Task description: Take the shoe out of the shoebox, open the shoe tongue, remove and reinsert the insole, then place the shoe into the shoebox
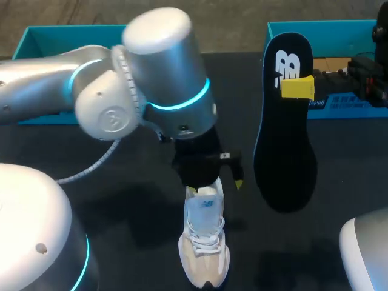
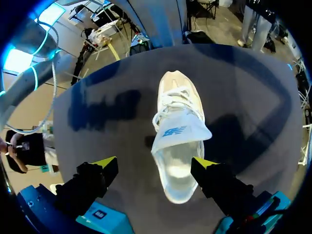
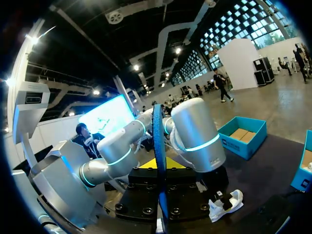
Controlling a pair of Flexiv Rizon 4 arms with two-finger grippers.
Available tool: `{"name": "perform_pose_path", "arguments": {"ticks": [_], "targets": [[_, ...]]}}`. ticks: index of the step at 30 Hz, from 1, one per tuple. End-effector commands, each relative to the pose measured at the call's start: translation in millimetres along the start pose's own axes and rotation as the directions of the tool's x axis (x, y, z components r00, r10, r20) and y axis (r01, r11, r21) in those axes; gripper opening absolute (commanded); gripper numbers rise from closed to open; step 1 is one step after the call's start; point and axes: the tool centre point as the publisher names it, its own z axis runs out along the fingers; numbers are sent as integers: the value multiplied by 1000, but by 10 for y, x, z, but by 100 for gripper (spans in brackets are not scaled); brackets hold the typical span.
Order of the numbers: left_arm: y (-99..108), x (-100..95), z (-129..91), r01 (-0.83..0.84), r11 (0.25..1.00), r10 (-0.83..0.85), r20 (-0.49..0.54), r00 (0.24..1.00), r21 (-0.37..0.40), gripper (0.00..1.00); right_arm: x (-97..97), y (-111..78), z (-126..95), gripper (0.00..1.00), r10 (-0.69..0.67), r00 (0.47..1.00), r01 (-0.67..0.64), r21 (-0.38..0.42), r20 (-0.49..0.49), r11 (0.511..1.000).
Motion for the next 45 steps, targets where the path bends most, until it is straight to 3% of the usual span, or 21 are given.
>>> {"name": "perform_pose_path", "arguments": {"ticks": [1,12,17,19,20,32,45], "targets": [[-103,249,-397,-5,998,19,233,972,-60,100,-23,48,28,0,1,1000,-1,9,-3,1000],[-194,392,-889,-26,991,96,545,833,-134,100,-23,48,28,0,1,1000,-1,9,-3,1000],[-226,435,-1047,-46,988,130,633,763,-148,100,-23,48,28,0,1,1000,-1,9,-3,1000],[-219,453,-1110,-64,988,139,652,745,-138,100,-23,48,28,0,1,1000,-1,9,-3,1000],[-207,477,-1155,-100,990,138,665,734,-96,100,-23,48,28,0,1,1000,-1,9,-3,1000],[-207,477,-1155,-100,990,138,665,734,-96,100,-23,48,28,0,1,1000,-1,9,-3,1000],[-101,400,-1229,-198,957,287,798,530,-213,100,-23,48,28,0,1,1000,-1,9,-3,1000]]}}
